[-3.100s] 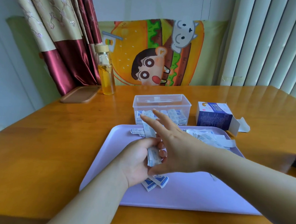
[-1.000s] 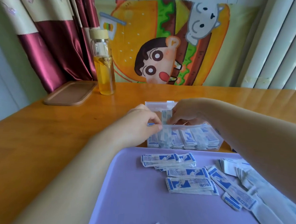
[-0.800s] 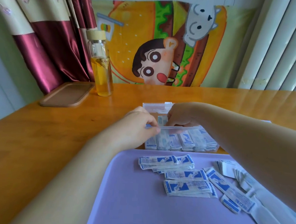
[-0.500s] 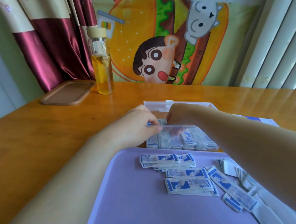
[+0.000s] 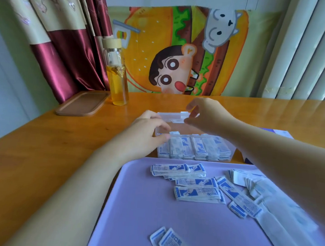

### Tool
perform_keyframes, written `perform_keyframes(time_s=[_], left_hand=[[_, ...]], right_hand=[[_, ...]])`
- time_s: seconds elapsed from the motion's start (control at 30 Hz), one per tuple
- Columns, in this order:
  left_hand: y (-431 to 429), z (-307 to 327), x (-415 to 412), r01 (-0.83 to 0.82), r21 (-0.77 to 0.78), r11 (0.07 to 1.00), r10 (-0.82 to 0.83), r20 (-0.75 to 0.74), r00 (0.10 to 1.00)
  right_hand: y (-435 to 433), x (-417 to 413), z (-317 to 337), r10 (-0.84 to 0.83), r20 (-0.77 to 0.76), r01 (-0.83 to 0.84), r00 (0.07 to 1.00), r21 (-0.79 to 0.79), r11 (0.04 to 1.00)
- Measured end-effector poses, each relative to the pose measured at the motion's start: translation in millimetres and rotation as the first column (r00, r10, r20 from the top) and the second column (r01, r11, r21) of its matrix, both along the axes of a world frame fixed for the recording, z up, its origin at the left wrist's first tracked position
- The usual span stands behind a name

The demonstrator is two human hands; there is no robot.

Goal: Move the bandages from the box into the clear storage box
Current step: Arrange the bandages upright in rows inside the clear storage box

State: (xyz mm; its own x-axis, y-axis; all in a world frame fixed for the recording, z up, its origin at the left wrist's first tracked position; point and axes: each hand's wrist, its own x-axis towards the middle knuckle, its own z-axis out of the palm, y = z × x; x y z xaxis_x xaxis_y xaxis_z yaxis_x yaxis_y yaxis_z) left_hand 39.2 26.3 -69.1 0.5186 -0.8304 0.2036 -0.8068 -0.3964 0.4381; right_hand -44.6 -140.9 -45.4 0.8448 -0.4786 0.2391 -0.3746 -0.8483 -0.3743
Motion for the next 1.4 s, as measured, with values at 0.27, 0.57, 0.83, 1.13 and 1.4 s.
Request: perform_keyframes(time_s=[0.27, 0.57, 0.83, 1.13, 1.4], left_hand=[[33, 1, -43, 0.036, -0.291, 0.956, 0.02, 0.187, 0.982], [48, -27, -99, 0.225, 0.183, 0.957, -0.229, 0.002, 0.973], [50, -16, -123, 0.329, 0.582, 0.744, -0.26, -0.201, 0.944], [45, -20, -121, 0.248, 0.691, 0.679, -0.184, -0.166, 0.969], [50, -17, -121, 0.218, 0.702, 0.677, -0.198, -0.111, 0.974]], right_hand=[[27, -88, -21, 0.216, 0.022, -0.214, 0.976, -0.078, 0.974], [22, -155, -31, 0.054, -0.203, -0.057, 0.978, -0.009, 0.998], [23, -196, -28, -0.197, -0.623, 0.058, 0.757, -0.237, 0.97], [17, -197, -29, -0.015, -0.608, 0.055, 0.794, 0.047, 0.997], [3, -202, -4, -0.084, -0.45, 0.08, 0.889, -0.028, 0.996]])
